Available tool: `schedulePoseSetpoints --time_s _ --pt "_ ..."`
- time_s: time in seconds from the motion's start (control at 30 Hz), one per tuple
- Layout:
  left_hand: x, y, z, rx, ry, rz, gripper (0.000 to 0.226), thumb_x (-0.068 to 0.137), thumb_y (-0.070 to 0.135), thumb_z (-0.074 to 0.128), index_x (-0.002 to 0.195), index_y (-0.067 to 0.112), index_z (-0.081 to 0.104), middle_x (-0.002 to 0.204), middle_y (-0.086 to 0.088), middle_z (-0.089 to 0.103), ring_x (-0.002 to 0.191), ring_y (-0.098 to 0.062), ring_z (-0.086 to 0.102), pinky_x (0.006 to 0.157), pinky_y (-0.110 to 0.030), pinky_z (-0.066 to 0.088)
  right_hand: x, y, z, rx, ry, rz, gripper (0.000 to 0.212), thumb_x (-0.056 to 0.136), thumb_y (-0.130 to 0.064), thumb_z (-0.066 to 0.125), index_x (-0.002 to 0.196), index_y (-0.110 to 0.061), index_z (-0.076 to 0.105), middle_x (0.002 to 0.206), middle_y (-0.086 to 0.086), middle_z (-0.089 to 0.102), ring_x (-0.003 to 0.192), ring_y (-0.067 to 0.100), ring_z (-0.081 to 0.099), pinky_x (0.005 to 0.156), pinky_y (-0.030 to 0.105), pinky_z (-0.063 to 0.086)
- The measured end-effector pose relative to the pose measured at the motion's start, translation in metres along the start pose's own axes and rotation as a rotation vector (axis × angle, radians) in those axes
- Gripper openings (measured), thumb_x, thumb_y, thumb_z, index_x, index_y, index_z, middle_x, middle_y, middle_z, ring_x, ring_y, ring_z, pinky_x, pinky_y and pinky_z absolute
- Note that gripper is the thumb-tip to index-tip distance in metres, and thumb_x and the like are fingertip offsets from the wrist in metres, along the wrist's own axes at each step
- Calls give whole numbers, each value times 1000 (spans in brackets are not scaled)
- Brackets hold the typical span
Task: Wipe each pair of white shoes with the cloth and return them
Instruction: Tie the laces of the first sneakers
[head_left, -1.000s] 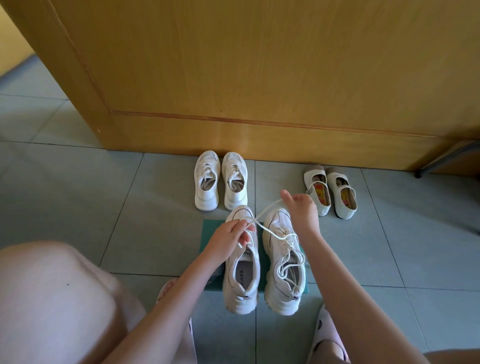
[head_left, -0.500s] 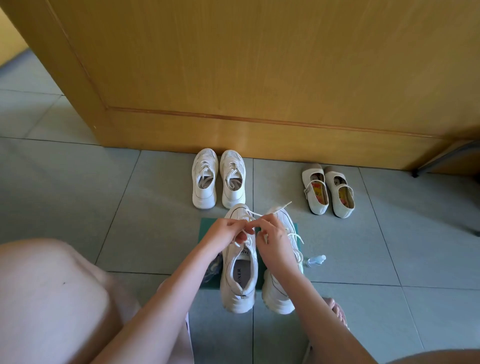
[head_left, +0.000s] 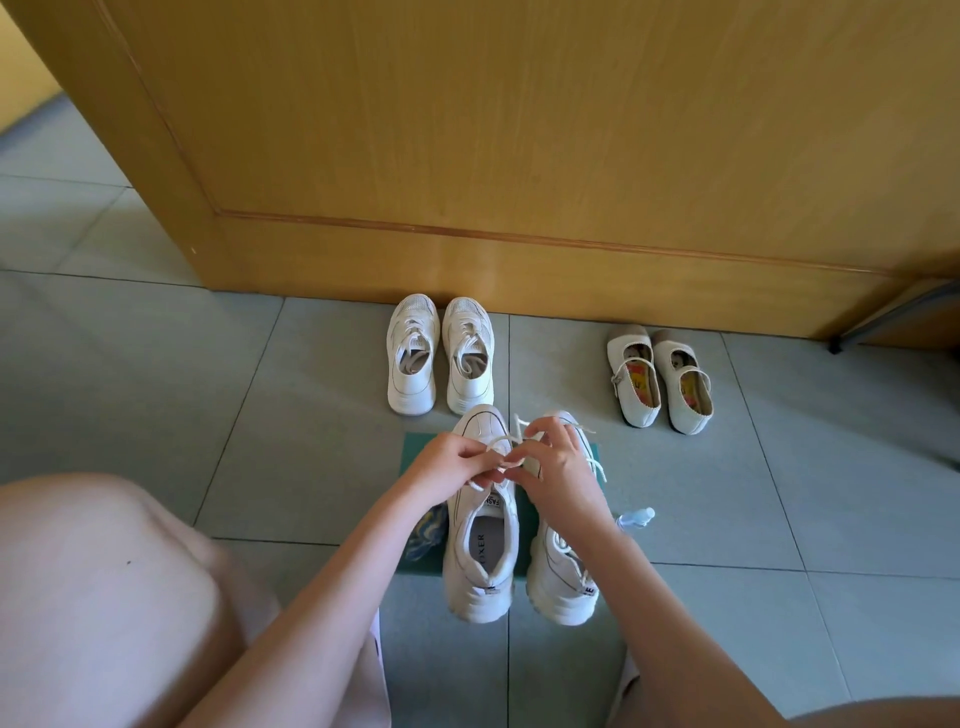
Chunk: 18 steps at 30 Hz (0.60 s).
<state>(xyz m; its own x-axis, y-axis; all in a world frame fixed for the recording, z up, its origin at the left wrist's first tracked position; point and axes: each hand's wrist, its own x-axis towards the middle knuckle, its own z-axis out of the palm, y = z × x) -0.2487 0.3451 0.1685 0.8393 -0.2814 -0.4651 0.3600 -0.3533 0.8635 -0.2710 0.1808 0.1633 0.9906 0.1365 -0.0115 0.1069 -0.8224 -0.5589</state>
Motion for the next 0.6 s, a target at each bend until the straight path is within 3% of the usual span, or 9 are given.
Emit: schedulePoseSetpoints --time_s 0.13,0.27,0.37,0.47,0.6 --pt "1 -6 1 -180 109 -25 4 81 21 71 80 24 73 77 0 72 72 -8 64 66 -17 46 -7 0 0 -12 48 37 16 80 -28 72 84 -13 70 106 -1 53 107 17 44 89 33 42" --pt "2 -6 5 -229 155 -47 8 77 14 75 82 20 72 74 0 71 66 -6 65 61 -13 47 -17 -3 2 -61 74 -10 18 76 -36 74 74 -18 71 89 -8 56 89 13 47 83 27 38" --pt "3 -8 9 -42 233 30 11 77 11 75 81 20 70 80 2 71 74 -10 66 69 -19 53 -19 -6 3 66 -106 107 20 86 -35 64 86 -16 72 77 -11 56 73 8 50 67 21 38" --pt "3 -10 13 262 319 173 11 78 15 73 79 25 67 78 11 69 73 -6 64 69 -23 53 -15 -4 6 258 -129 283 26 95 -14 47 112 -22 64 79 -4 63 61 9 53 55 17 38" --pt "0 -16 18 394 373 313 13 83 11 68 90 23 68 85 11 70 77 -7 65 70 -26 53 3 -3 12 344 -150 284 35 92 -2 43 115 -18 64 96 0 67 77 12 59 65 18 41"
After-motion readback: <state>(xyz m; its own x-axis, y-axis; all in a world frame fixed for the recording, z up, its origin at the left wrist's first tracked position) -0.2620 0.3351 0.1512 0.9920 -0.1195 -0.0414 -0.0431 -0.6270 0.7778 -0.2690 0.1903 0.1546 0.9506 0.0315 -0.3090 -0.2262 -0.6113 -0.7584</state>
